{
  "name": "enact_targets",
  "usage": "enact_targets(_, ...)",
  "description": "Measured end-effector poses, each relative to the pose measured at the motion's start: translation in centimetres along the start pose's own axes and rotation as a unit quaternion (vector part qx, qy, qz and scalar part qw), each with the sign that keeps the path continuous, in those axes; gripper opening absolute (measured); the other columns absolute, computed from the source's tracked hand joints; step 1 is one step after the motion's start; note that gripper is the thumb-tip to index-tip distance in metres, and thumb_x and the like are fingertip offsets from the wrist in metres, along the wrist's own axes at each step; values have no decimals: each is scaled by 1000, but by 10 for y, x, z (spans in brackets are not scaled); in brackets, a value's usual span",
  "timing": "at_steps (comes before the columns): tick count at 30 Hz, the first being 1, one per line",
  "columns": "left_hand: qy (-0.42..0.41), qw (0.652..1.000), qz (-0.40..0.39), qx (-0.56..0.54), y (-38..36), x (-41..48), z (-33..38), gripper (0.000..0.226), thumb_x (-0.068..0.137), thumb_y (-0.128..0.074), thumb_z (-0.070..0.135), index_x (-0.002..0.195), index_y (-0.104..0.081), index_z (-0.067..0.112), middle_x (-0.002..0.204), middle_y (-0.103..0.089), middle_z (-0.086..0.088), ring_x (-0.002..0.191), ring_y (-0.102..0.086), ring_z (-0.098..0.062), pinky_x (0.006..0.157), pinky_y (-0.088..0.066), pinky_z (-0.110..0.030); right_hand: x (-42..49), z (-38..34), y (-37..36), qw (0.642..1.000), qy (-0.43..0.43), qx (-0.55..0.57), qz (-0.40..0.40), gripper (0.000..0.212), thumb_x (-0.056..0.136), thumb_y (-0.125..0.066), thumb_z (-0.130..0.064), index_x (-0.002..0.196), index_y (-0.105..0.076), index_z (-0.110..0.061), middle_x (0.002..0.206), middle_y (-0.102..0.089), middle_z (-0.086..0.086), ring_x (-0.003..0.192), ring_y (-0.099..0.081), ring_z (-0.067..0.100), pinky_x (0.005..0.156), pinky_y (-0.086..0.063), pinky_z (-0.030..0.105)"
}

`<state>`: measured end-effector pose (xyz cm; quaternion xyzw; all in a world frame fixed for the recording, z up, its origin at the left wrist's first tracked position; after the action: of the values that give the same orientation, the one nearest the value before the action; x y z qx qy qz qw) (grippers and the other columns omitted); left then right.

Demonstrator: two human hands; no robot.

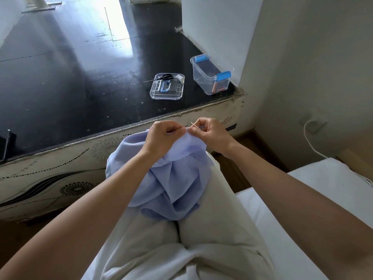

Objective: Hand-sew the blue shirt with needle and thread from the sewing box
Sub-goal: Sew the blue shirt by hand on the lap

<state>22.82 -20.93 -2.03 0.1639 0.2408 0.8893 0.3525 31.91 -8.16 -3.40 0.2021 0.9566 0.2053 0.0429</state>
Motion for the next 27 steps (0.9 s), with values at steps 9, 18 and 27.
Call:
enact_targets(9, 25, 999, 8, 47, 16, 3, -17, 7, 83, -76, 20, 81, -69, 20, 79, -65, 3, 78, -63, -21, 70, -55, -38, -6, 11, 8, 999, -2, 16, 48, 17, 96, -60, -22, 99, -62, -6, 86, -62, -8, 86, -62, 13, 66, -54, 17)
enact_targets(18, 48, 999, -6, -15, 17, 2, -16, 13, 80, -79, 17, 89, -73, 25, 89, -70, 4, 85, -66, -16, 74, -58, -30, -9, 9, 9, 997, 18, 52, 57, 10, 95, -61, -21, 96, -61, -11, 89, -64, -3, 90, -65, 19, 67, -59, 22)
enact_targets(27, 13, 1000, 24, 2, 15, 3, -12, 8, 85, -74, 13, 91, -76, 16, 90, -70, -1, 88, -67, -21, 82, -58, -40, -11, 8, 11, 997, 20, 56, 55, 13, 95, -61, -23, 96, -63, -10, 86, -64, -4, 86, -65, 18, 67, -58, 23)
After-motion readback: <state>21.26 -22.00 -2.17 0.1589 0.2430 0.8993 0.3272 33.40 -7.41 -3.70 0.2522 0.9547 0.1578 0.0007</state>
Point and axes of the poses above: each hand's wrist, its own x-axis towards the middle knuckle, its own y-axis out of the back of the hand, z = x × y, the point moved 5 cm from there along x, towards the middle knuckle
